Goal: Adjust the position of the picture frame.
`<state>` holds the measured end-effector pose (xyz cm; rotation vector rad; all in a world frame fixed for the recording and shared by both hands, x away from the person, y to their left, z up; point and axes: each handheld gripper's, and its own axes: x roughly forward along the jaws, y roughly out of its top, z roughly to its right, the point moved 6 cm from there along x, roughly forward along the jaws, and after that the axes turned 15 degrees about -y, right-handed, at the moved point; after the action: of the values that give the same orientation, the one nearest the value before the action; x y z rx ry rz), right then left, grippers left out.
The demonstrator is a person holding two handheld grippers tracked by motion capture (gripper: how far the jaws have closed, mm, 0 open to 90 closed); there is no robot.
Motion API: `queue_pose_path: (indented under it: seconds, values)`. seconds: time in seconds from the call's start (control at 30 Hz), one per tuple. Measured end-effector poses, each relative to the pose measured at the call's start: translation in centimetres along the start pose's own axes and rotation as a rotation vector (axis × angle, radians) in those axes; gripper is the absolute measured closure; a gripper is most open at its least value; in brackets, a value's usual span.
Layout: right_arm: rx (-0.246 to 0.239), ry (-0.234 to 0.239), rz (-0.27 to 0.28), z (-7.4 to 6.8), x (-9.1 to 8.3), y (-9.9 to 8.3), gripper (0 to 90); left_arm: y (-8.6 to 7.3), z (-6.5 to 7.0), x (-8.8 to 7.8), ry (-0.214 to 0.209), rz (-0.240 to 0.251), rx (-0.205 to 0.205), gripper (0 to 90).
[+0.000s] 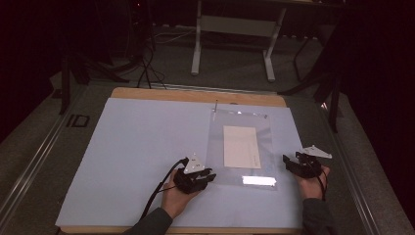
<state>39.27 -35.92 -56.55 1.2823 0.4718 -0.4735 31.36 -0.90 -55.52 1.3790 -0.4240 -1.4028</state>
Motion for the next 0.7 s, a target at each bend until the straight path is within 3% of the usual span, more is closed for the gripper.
queue_pose_path:
  seconds: [0.13,0.43,0.53,0.7]
  values:
    - [0.001,0.001,0.004,0.0,0.0,0.0,41.5,0.0,-0.3,0.2,0.012,0.003,-0.010,81.1]
    - [-0.009,0.012,0.014,-0.4,0.0,0.4,44.4,0.0,-0.1,0.1,0.037,-0.010,0.023,83.7]
    - [-0.004,0.056,0.034,-0.8,0.0,0.8,57.7,0.0,-0.1,0.0,0.035,-0.015,0.024,83.9]
    - [-0.001,0.096,0.047,-1.3,0.2,1.6,65.1,0.0,-0.1,-0.1,0.036,-0.017,0.024,84.0]
